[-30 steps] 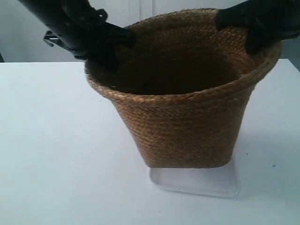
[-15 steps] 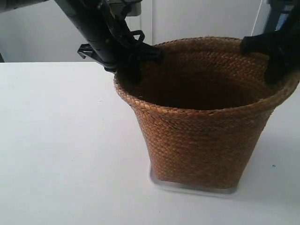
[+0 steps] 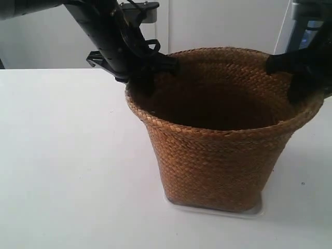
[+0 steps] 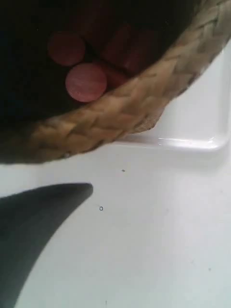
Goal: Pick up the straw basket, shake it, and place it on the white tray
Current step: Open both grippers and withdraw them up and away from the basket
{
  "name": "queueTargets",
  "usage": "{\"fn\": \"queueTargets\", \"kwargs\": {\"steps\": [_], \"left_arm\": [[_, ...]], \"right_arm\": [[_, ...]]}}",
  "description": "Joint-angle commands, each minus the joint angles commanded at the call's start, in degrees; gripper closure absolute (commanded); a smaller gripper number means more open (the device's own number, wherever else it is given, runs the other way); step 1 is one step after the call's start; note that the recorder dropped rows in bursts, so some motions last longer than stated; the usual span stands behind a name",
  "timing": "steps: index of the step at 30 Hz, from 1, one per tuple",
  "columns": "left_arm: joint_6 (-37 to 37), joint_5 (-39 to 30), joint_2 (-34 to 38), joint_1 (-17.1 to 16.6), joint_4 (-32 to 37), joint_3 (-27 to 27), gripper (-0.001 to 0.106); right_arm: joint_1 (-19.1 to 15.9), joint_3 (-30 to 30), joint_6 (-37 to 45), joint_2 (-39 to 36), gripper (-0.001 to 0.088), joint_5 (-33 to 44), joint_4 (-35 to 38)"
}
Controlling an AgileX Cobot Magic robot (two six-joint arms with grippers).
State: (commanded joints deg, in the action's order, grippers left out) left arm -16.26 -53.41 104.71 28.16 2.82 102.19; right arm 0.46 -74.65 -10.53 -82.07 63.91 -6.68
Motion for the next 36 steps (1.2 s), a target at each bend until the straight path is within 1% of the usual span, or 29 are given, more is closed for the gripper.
{"fn": "queueTargets", "kwargs": {"steps": [1,2,3,4,5,6,8,15,19,22,25,26,28,29,30,31,32,33,34,35,36], "left_arm": [[0.0,-0.4,0.0,0.0,0.0,0.0,0.064],[0.0,-0.5,0.0,0.0,0.0,0.0,0.052],[-0.6,-0.6,0.0,0.0,0.0,0.0,0.038],[-0.6,-0.7,-0.1,0.0,0.0,0.0,0.028],[-0.8,-0.9,-0.2,0.0,0.0,0.0,0.015],[-0.7,-1.2,-0.3,0.0,0.1,0.0,0.01],[-0.7,-2.3,-0.9,0.0,0.8,0.0,0.004],[0.5,-4.3,-5.4,0.0,1.1,0.0,0.004],[5.7,-4.9,-9.4,0.0,-2.2,-0.6,0.005],[9.1,-5.2,-12.9,0.0,-6.4,-2.4,0.009],[13.9,-4.9,-17.2,0.0,-10.9,-6.4,0.021],[15.4,-4.9,-18.7,0.0,-12.2,-8.0,0.028],[18.4,-4.9,-22.0,0.0,-14.3,-11.3,0.046],[19.9,-4.9,-23.6,0.0,-15.4,-13.3,0.059],[21.2,-4.5,-25.1,0.0,-16.5,-15.4,0.073],[21.8,-3.8,-26.4,0.0,-17.4,-17.1,0.085],[22.7,-2.3,-28.0,0.0,-18.4,-19.3,0.1],[23.5,-0.1,-29.7,0.0,-19.6,-21.7,0.104],[23.7,1.9,-31.1,0.0,-20.6,-23.6,0.104],[24.1,5.1,-33.0,0.0,-22.5,-26.0,0.104],[24.4,8.8,-34.9,0.0,-24.1,-28.4,0.104]], "right_arm": [[0.0,0.0,0.0,0.0,0.0214,0.0,0.0],[0.0,0.0,0.1,0.1,0.0147,-0.1,0.0],[0.0,0.0,0.2,0.3,0.0099,-0.4,0.0],[0.0,0.0,0.5,0.4,0.0077,-0.5,0.0],[0.0,-0.1,1.1,0.7,0.0068,-0.5,0.0],[0.0,-0.1,1.5,1.2,0.0068,-0.6,0.0],[0.0,-0.1,1.8,2.6,0.0068,-0.8,0.0],[0.0,-0.1,2.9,10.0,0.0068,-2.2,0.3],[0.0,-0.1,5.7,13.4,0.0069,-1.3,3.2],[0.0,0.1,8.4,15.8,0.007,0.6,6.7],[0.1,0.1,9.4,18.1,0.0071,1.3,7.9],[0.1,0.1,9.4,18.8,0.0072,0.7,7.9],[0.1,0.1,9.4,20.5,0.0081,-0.3,7.9],[0.1,0.1,9.4,21.1,0.0113,-0.3,7.9],[0.1,0.1,9.4,22.0,0.0173,-0.4,7.9],[0.1,0.1,9.4,22.6,0.0261,-0.4,7.9],[0.1,0.1,9.9,23.2,0.0351,-0.4,7.9],[0.1,0.1,10.5,23.7,0.0516,-0.4,7.9],[0.1,0.1,11.5,24.1,0.0635,0.1,7.9],[0.1,0.1,11.8,24.6,0.0779,0.9,7.9],[0.1,0.1,11.8,24.9,0.0864,2.1,7.9]]}}
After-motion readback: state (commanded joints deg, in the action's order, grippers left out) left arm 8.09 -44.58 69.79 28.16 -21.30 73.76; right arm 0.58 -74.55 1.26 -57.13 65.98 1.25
